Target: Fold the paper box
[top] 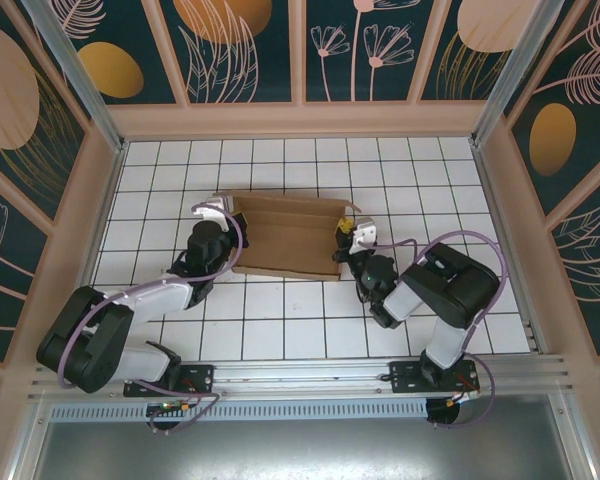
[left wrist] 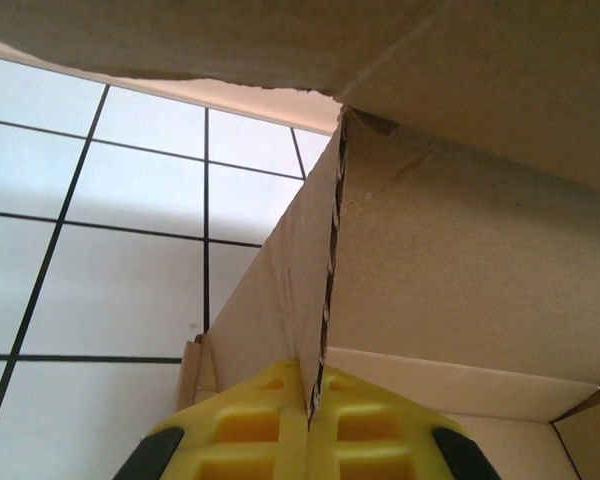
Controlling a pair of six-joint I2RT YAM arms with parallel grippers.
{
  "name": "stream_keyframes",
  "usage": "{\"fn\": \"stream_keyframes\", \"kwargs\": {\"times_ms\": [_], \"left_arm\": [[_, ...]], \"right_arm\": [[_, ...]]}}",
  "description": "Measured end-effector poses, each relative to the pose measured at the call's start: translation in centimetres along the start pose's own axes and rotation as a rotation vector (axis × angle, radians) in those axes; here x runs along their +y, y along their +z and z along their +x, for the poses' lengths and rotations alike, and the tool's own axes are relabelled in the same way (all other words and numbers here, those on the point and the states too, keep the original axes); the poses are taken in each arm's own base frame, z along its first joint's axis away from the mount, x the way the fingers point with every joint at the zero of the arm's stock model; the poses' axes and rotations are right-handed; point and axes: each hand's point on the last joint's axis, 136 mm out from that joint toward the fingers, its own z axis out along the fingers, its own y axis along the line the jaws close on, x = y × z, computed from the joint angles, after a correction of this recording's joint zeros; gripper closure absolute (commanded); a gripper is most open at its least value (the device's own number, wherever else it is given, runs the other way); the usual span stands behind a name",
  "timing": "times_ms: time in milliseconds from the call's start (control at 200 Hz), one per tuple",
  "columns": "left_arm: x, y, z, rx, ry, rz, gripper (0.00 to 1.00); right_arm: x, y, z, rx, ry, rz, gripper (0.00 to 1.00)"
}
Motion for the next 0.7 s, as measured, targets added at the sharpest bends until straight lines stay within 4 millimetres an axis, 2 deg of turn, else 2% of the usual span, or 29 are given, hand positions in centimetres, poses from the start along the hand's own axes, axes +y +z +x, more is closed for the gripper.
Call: {"fn": "stream_keyframes", "kwargs": {"times_ms": [405,701], "left_arm": [[1.4,-1.9,3.8,0.066,-0.032,-0.023,1.00],[2.4,-3.4,4.6,0.075,-0.056,-0.062,1.00]], "right_arm": [[1.7,-1.6,3.9,0.099,-0.048,0.003,1.00],[1.9,-2.4,5.0,0.132,-0.063,-0.012,1.00]]}}
